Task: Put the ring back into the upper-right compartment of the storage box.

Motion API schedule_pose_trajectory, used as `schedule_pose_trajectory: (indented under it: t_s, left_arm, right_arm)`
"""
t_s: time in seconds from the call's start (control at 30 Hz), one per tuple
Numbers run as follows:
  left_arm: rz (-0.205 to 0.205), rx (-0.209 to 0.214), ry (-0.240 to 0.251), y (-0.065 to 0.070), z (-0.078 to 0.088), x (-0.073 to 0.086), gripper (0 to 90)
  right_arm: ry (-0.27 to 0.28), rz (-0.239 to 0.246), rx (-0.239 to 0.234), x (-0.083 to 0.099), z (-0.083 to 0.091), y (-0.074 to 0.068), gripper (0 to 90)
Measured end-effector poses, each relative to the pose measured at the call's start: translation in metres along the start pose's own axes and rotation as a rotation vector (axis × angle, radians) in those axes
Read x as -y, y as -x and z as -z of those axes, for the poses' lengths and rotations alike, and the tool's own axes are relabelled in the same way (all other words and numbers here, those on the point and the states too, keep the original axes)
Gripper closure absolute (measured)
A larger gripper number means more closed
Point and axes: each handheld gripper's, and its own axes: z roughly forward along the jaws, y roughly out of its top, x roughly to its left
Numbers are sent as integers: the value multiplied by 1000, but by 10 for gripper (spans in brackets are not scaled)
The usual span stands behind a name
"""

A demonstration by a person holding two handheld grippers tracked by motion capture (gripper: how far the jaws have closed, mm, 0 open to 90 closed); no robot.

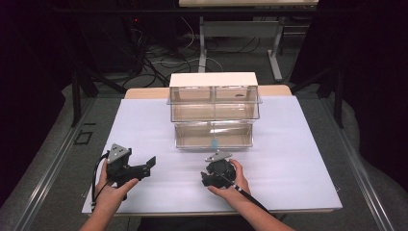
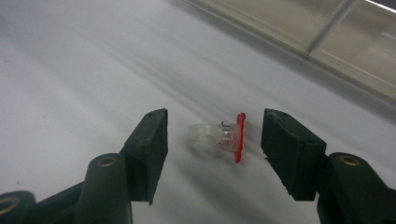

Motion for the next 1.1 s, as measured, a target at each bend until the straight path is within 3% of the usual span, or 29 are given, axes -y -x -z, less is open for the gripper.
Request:
schedule_pose_trajectory:
  t_s: [0.23, 0.33, 0.37, 0.43, 0.83, 0.87, 0.9, 0.93, 1.1]
  left_arm:
    - [0, 0, 0, 0, 0, 0, 27]
    - [0, 0, 0, 0, 0, 0, 27]
    - [0, 0, 0, 0, 0, 0, 27]
    - [0, 0, 0, 0, 0, 0, 27]
    - [2, 2, 2, 0, -1, 0, 27]
    - [2, 2, 3, 0, -1, 0, 27]
    - [2, 2, 3, 0, -1, 0, 27]
    - [1, 2, 3, 0, -1, 0, 27]
    - [2, 2, 3, 0, -1, 0, 27]
  right_arm:
    - [-33, -42, 5, 0, -2, -1, 438]
    - [-20, -32, 4, 0, -6, 1, 449]
    - [-44, -48, 2, 0, -4, 1, 453]
    - [-43, -35, 3, 0, -5, 2, 459]
    - [-52, -74, 0, 2, -10, 2, 510]
    - [-129, -64, 4, 0, -5, 3, 514]
    - [-131, -63, 4, 0, -6, 3, 516]
    - [-72, -72, 3, 2, -10, 3, 520]
    - [-71, -75, 7, 3, -12, 2, 545]
